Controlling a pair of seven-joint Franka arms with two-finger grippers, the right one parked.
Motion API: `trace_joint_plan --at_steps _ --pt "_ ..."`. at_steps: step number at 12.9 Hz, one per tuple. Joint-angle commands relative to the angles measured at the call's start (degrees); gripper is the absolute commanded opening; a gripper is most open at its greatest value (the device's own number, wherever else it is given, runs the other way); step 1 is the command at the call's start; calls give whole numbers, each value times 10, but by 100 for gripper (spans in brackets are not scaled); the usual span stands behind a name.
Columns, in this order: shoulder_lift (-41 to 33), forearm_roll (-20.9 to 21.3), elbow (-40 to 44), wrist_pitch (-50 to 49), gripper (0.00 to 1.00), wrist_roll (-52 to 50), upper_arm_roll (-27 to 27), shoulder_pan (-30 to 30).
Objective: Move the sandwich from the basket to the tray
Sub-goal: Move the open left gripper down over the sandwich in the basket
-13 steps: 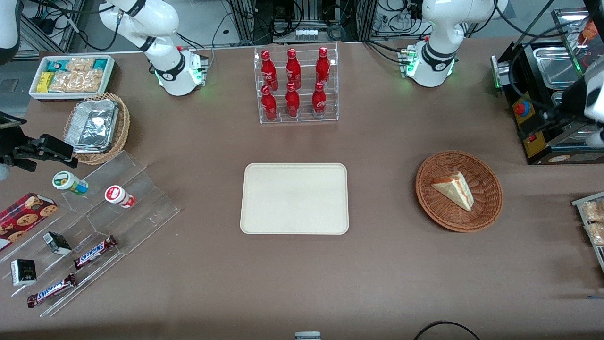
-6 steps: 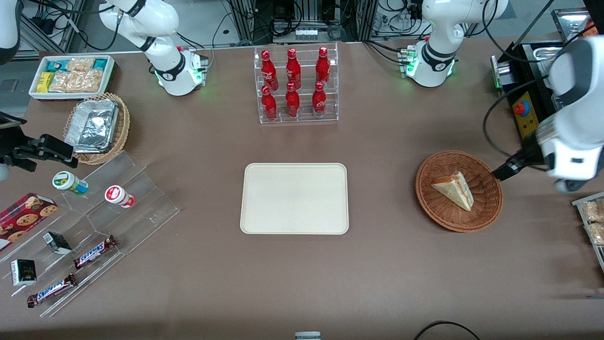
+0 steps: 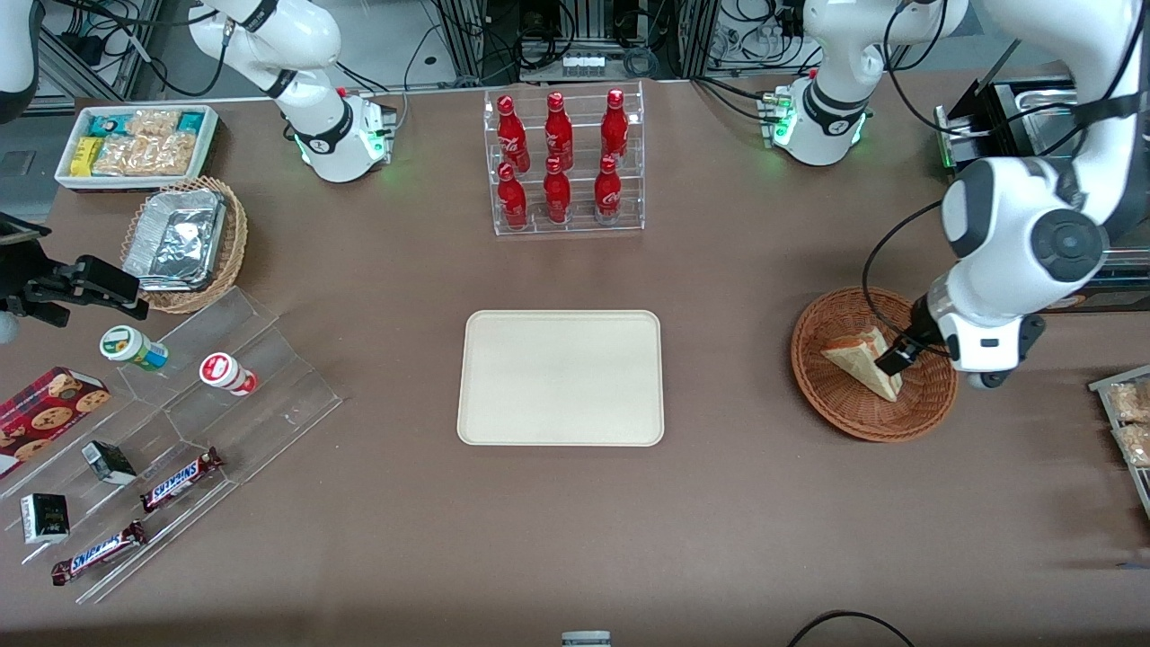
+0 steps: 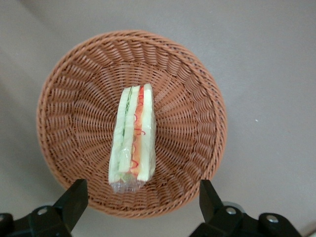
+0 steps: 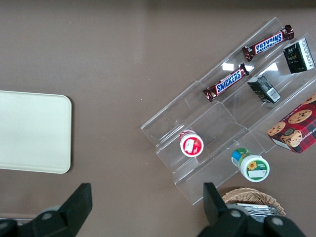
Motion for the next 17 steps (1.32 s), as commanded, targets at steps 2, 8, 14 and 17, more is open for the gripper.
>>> trace_joint_plan --at_steps 2,8,14,17 --pt "-1 36 -56 56 100 -53 2 0" --pt "7 57 -100 128 100 -94 2 5" --pt "32 57 -121 204 100 -114 2 -1" --pt "43 57 -129 221 98 -130 2 -6"
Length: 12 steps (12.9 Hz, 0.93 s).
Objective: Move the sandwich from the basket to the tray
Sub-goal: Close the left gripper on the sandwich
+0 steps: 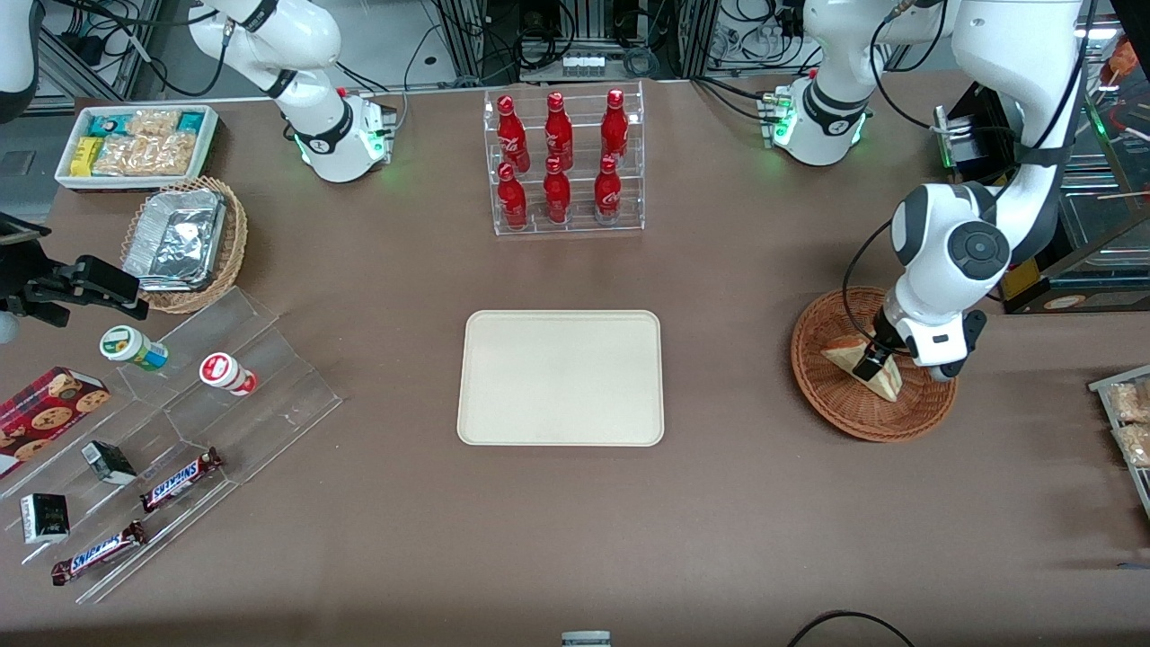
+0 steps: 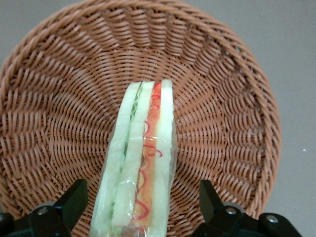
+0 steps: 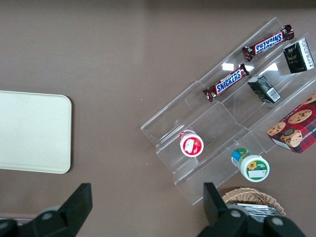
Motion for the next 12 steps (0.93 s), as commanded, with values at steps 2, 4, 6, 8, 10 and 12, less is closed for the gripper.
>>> trace_joint_plan --at_steps 2,4,6,8,10,12 --pt "2 12 -7 15 52 -47 0 -8" --pt "0 12 -7 13 12 -45 0 -8" --pt "-13 13 -2 -4 1 -40 0 -9" --pt "-41 43 21 -82 1 -36 -1 -12" --pt "-63 47 85 -201 1 -32 -4 -37" --pt "-63 45 178 -307 1 -24 -3 -93"
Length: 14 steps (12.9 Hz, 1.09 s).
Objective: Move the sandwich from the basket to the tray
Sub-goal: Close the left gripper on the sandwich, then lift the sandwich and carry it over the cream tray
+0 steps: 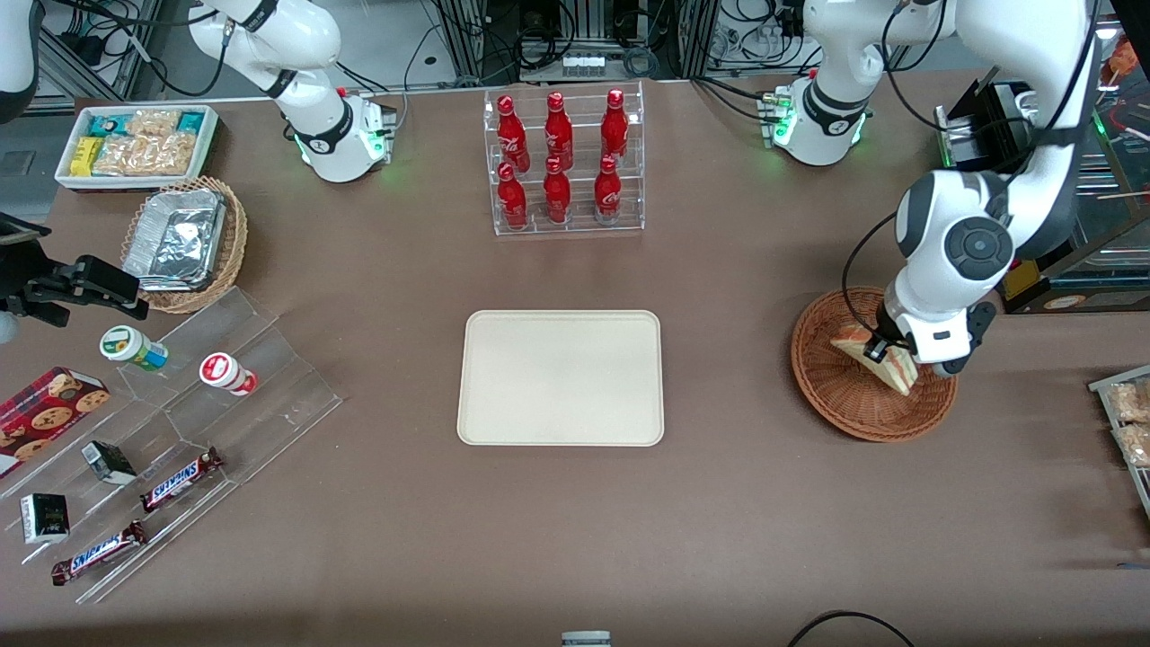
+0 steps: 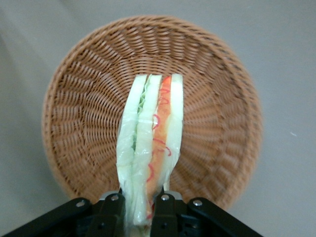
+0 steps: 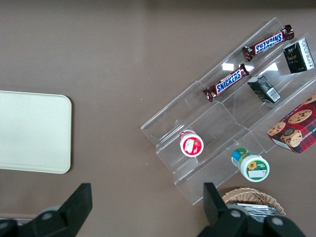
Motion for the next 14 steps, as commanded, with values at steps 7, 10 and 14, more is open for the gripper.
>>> trace_joint_plan --at_steps 7,10,14 --pt "29 -3 225 -136 4 2 1 -235" --pt "119 -3 295 -127 4 31 1 -298" --pt "237 6 350 -49 6 34 2 -335"
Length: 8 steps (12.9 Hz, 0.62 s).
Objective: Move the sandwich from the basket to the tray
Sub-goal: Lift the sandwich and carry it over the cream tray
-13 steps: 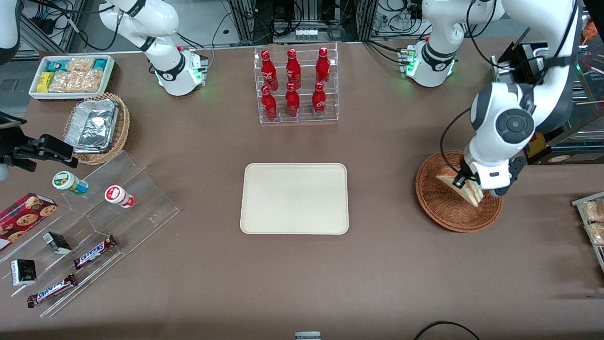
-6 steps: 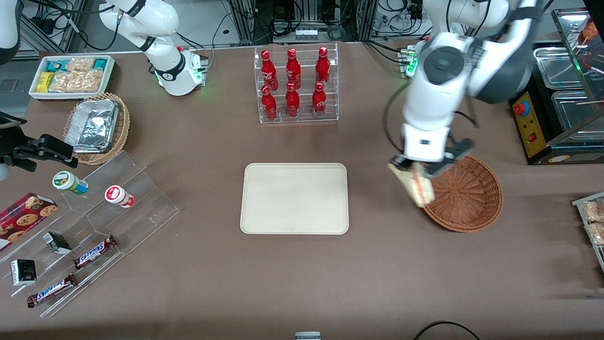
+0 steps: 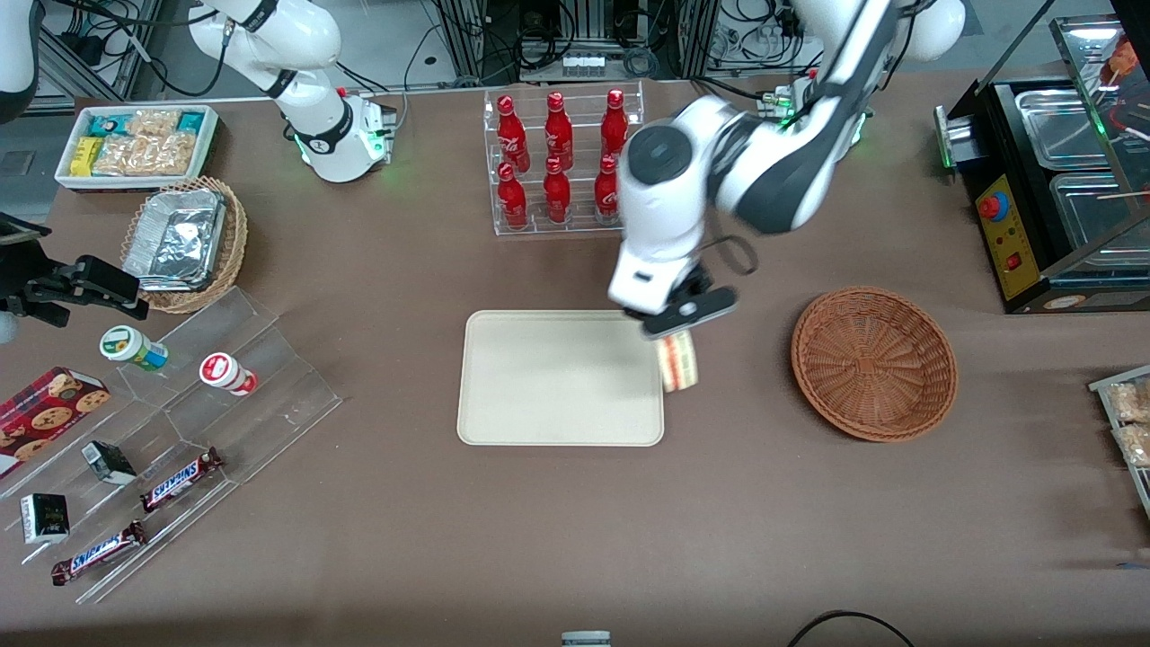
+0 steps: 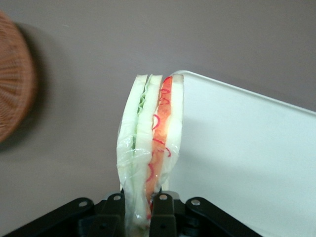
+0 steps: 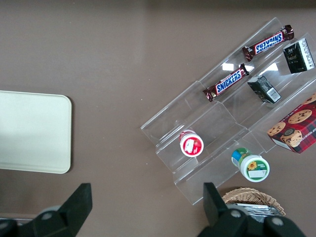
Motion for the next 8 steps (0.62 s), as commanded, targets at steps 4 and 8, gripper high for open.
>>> trace_joint_plan --at_steps 4,8 --pt "100 35 46 67 6 15 9 -28" --pt "130 54 32 122 6 17 4 -43"
